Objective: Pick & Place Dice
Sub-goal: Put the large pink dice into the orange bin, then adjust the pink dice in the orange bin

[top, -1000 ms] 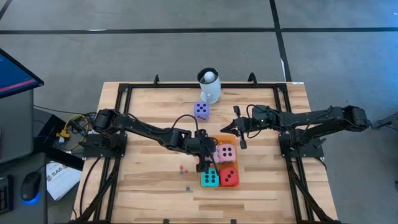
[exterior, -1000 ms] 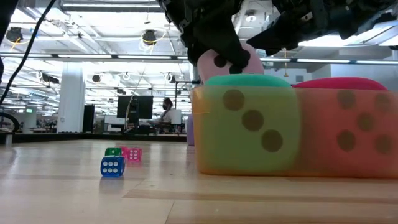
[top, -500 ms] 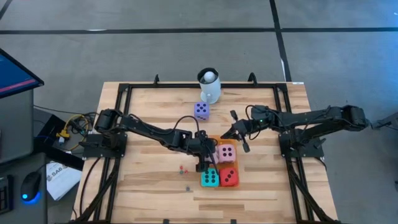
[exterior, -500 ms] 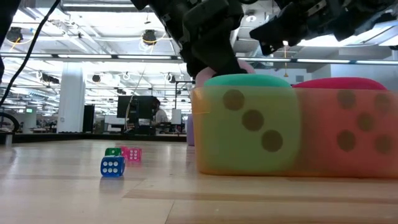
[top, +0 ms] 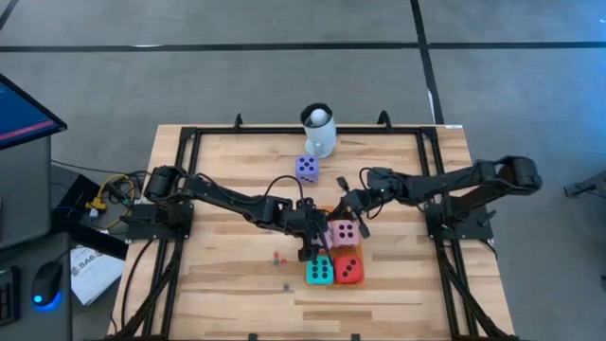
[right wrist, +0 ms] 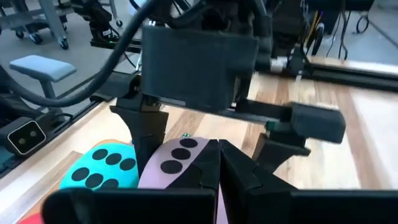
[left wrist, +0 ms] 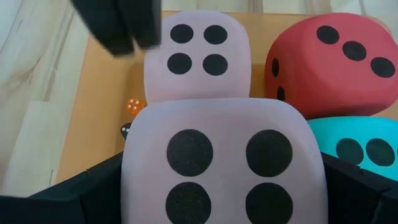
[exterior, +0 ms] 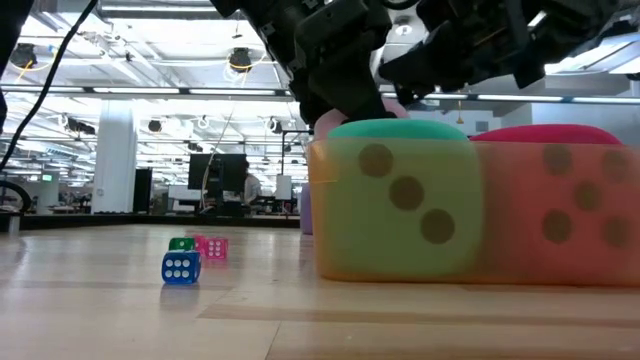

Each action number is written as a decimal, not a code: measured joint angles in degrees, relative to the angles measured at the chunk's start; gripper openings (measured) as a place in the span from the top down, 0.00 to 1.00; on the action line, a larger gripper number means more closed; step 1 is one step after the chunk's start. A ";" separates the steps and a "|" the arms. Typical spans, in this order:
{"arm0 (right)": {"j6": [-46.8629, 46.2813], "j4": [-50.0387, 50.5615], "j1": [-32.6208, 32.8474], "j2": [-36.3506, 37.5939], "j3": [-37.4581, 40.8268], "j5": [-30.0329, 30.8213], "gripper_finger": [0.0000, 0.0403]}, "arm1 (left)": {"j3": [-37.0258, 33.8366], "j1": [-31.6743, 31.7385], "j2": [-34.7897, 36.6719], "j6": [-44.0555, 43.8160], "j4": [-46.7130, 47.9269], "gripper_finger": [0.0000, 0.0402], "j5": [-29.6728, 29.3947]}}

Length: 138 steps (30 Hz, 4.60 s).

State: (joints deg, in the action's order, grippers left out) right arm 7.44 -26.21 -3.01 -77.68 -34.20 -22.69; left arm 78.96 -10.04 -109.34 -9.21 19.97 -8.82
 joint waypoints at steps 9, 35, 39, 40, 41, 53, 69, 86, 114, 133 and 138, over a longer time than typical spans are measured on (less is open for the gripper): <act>-1.09 -5.94 1.12 -6.37 -0.07 -4.36 1.00 | 0.00 0.01 0.00 -0.04 0.24 0.03 0.00; -3.60 -12.41 1.90 -11.17 -0.62 -3.97 1.00 | 0.00 1.36 0.00 -0.13 -0.35 0.01 2.89; -3.66 -11.02 2.11 -12.73 -2.21 -4.39 1.00 | 0.00 1.36 0.00 -0.05 -0.44 0.01 2.89; -3.60 -10.23 2.26 -13.07 -2.79 -4.39 1.00 | 0.00 1.36 0.00 -0.07 -0.43 0.01 2.89; -3.60 -9.37 2.37 -13.49 -3.25 -4.46 1.00 | 0.00 1.36 0.00 -0.07 -0.42 0.01 2.89; -2.63 2.41 2.62 -13.67 -7.21 -4.41 1.00 | 0.00 1.36 -0.11 -0.02 0.40 0.01 2.61; -3.60 0.62 2.62 -13.71 -7.41 -0.79 1.00 | 0.00 1.36 -0.06 1.07 0.06 0.01 -1.31; -2.74 10.54 2.65 -13.54 -9.73 0.21 1.00 | -0.11 1.36 -0.07 2.58 -0.33 0.01 0.03; -3.14 14.55 2.91 -14.00 -9.35 0.83 1.00 | 0.30 1.29 0.22 2.60 -1.64 0.01 0.32; -1.47 21.52 3.32 -3.73 -9.56 3.73 1.00 | 0.09 1.62 2.44 2.95 4.33 0.01 1.25; -1.39 26.44 4.38 -0.81 -9.48 11.65 1.00 | 0.02 2.51 2.95 2.97 5.53 0.03 1.10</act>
State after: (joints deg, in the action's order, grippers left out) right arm 6.04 0.23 1.38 -78.48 -43.68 -11.05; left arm 78.98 -7.53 -106.39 -6.25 25.50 -7.72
